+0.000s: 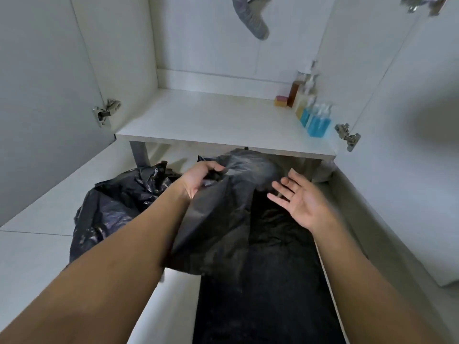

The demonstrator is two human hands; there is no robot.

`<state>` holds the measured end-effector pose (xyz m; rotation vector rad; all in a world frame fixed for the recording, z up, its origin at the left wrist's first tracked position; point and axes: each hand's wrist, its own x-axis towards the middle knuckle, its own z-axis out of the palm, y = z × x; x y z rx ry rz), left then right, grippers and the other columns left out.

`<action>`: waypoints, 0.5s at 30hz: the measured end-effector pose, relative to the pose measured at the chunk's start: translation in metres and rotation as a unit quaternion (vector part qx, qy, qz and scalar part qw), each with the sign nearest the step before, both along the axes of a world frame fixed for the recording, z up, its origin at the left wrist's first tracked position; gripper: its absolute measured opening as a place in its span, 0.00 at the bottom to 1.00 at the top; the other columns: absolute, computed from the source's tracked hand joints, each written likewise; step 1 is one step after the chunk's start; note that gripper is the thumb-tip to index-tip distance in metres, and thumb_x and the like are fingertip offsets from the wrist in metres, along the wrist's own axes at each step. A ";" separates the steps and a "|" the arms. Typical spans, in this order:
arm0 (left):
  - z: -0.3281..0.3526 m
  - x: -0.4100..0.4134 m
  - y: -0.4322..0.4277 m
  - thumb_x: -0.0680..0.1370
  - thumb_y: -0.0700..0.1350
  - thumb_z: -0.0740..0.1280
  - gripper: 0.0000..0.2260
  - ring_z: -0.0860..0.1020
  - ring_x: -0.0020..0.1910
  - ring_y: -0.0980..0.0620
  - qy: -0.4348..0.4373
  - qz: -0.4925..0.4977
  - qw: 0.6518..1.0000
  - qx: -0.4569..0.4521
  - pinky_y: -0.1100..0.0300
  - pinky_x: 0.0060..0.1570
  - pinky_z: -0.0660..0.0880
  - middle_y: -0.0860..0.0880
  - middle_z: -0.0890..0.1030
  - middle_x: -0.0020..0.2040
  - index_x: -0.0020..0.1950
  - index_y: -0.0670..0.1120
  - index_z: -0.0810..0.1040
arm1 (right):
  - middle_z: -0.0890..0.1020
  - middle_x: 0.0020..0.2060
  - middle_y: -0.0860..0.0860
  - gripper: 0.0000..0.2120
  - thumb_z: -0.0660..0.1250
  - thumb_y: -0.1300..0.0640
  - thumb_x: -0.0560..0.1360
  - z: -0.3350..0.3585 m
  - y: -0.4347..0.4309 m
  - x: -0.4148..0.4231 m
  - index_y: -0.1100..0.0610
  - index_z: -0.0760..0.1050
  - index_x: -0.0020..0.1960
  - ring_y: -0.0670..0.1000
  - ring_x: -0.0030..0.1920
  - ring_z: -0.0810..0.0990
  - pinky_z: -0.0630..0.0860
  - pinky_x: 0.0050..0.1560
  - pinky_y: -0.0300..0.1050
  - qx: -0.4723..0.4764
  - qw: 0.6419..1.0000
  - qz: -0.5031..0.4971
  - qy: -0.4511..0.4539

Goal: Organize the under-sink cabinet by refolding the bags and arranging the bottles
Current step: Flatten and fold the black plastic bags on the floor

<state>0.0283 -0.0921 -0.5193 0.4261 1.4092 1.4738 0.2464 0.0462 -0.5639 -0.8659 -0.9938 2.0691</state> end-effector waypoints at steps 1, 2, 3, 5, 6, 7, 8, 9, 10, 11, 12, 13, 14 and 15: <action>-0.002 0.012 -0.003 0.78 0.36 0.64 0.08 0.77 0.26 0.50 -0.031 -0.014 0.999 -0.020 0.64 0.24 0.75 0.45 0.78 0.30 0.39 0.40 0.77 | 0.82 0.43 0.54 0.16 0.74 0.51 0.73 -0.006 0.002 0.011 0.57 0.75 0.55 0.58 0.53 0.83 0.79 0.55 0.64 -0.005 0.999 -0.002 -0.033; -0.007 0.020 -0.002 0.76 0.37 0.65 0.07 0.77 0.25 0.49 -0.051 -0.026 0.998 -0.032 0.63 0.23 0.74 0.45 0.78 0.29 0.38 0.41 0.77 | 0.81 0.46 0.54 0.18 0.72 0.48 0.75 -0.016 0.003 0.018 0.57 0.74 0.59 0.57 0.54 0.82 0.80 0.53 0.62 -0.012 0.995 -0.001 -0.100; -0.007 0.029 -0.003 0.77 0.38 0.65 0.08 0.78 0.26 0.48 -0.067 -0.017 0.997 -0.038 0.63 0.24 0.75 0.45 0.79 0.29 0.38 0.41 0.78 | 0.81 0.49 0.54 0.23 0.70 0.43 0.76 -0.028 0.001 0.023 0.57 0.73 0.62 0.57 0.54 0.82 0.81 0.52 0.60 -0.018 0.983 0.004 -0.184; -0.009 0.044 0.001 0.79 0.39 0.65 0.09 0.79 0.33 0.47 -0.057 0.009 0.998 -0.022 0.60 0.32 0.77 0.44 0.80 0.36 0.39 0.42 0.78 | 0.82 0.55 0.55 0.36 0.66 0.30 0.72 -0.055 -0.008 0.027 0.58 0.74 0.66 0.58 0.55 0.82 0.80 0.55 0.59 -0.048 0.956 0.043 -0.286; -0.010 0.048 0.005 0.79 0.39 0.65 0.08 0.78 0.36 0.48 -0.057 0.009 0.998 -0.006 0.59 0.36 0.77 0.45 0.80 0.38 0.40 0.42 0.78 | 0.82 0.56 0.56 0.43 0.65 0.24 0.67 -0.066 -0.014 0.028 0.58 0.75 0.66 0.59 0.55 0.83 0.80 0.56 0.60 -0.071 0.951 0.071 -0.292; -0.004 0.057 0.004 0.79 0.40 0.64 0.08 0.78 0.37 0.49 -0.052 0.009 0.999 0.010 0.61 0.35 0.77 0.46 0.80 0.38 0.41 0.43 0.77 | 0.82 0.57 0.57 0.48 0.65 0.20 0.63 -0.075 -0.019 0.026 0.58 0.76 0.66 0.60 0.55 0.82 0.79 0.58 0.61 -0.094 0.953 0.099 -0.269; -0.008 0.058 0.009 0.80 0.40 0.62 0.08 0.79 0.35 0.51 -0.044 -0.002 0.999 0.027 0.64 0.32 0.77 0.48 0.81 0.36 0.42 0.43 0.77 | 0.82 0.58 0.58 0.50 0.65 0.19 0.61 -0.081 -0.024 0.024 0.57 0.76 0.67 0.61 0.57 0.82 0.78 0.60 0.62 -0.115 0.960 0.119 -0.227; -0.010 0.061 0.012 0.81 0.41 0.61 0.09 0.81 0.31 0.53 -0.037 -0.015 0.999 0.030 0.66 0.28 0.77 0.49 0.82 0.33 0.43 0.43 0.76 | 0.82 0.60 0.59 0.48 0.64 0.20 0.63 -0.080 -0.031 0.022 0.57 0.77 0.66 0.62 0.59 0.81 0.76 0.62 0.63 -0.132 0.968 0.124 -0.173; -0.014 0.062 0.016 0.81 0.42 0.60 0.09 0.81 0.30 0.54 -0.031 -0.014 0.999 0.034 0.66 0.27 0.77 0.50 0.82 0.33 0.44 0.44 0.76 | 0.82 0.61 0.60 0.43 0.64 0.23 0.68 -0.080 -0.034 0.020 0.57 0.77 0.65 0.62 0.60 0.81 0.75 0.62 0.63 -0.140 0.978 0.110 -0.106; -0.012 0.062 0.018 0.81 0.42 0.60 0.08 0.81 0.31 0.54 -0.020 -0.008 0.999 0.026 0.66 0.28 0.78 0.49 0.82 0.35 0.44 0.44 0.77 | 0.82 0.60 0.59 0.36 0.64 0.29 0.72 -0.077 -0.033 0.019 0.57 0.78 0.64 0.61 0.59 0.82 0.77 0.60 0.61 -0.138 0.986 0.084 -0.041; -0.016 0.057 0.021 0.80 0.41 0.60 0.09 0.81 0.33 0.52 -0.006 0.000 1.000 0.020 0.65 0.28 0.78 0.47 0.81 0.38 0.44 0.43 0.77 | 0.82 0.59 0.58 0.29 0.64 0.35 0.76 -0.073 -0.030 0.019 0.58 0.77 0.63 0.59 0.56 0.84 0.78 0.56 0.58 -0.130 0.990 0.053 0.000; -0.019 0.052 0.022 0.80 0.40 0.60 0.10 0.78 0.34 0.51 -0.015 0.011 1.000 0.003 0.65 0.27 0.77 0.46 0.79 0.38 0.42 0.42 0.78 | 0.82 0.59 0.56 0.23 0.64 0.41 0.78 -0.067 -0.027 0.019 0.57 0.76 0.63 0.57 0.54 0.84 0.79 0.52 0.57 -0.119 0.992 0.028 0.029; -0.023 0.046 0.023 0.80 0.38 0.59 0.14 0.76 0.32 0.50 -0.044 0.022 0.999 -0.018 0.65 0.25 0.76 0.45 0.76 0.37 0.37 0.41 0.78 | 0.82 0.58 0.55 0.18 0.65 0.46 0.78 -0.062 -0.020 0.020 0.57 0.75 0.61 0.55 0.53 0.84 0.79 0.50 0.57 -0.114 0.992 0.001 0.053; -0.026 0.044 0.020 0.80 0.38 0.58 0.18 0.75 0.29 0.50 -0.073 0.019 0.997 -0.035 0.66 0.24 0.75 0.44 0.75 0.33 0.32 0.40 0.78 | 0.81 0.54 0.55 0.14 0.67 0.51 0.78 -0.060 -0.012 0.021 0.57 0.74 0.59 0.54 0.51 0.84 0.81 0.47 0.59 -0.124 0.989 -0.028 0.077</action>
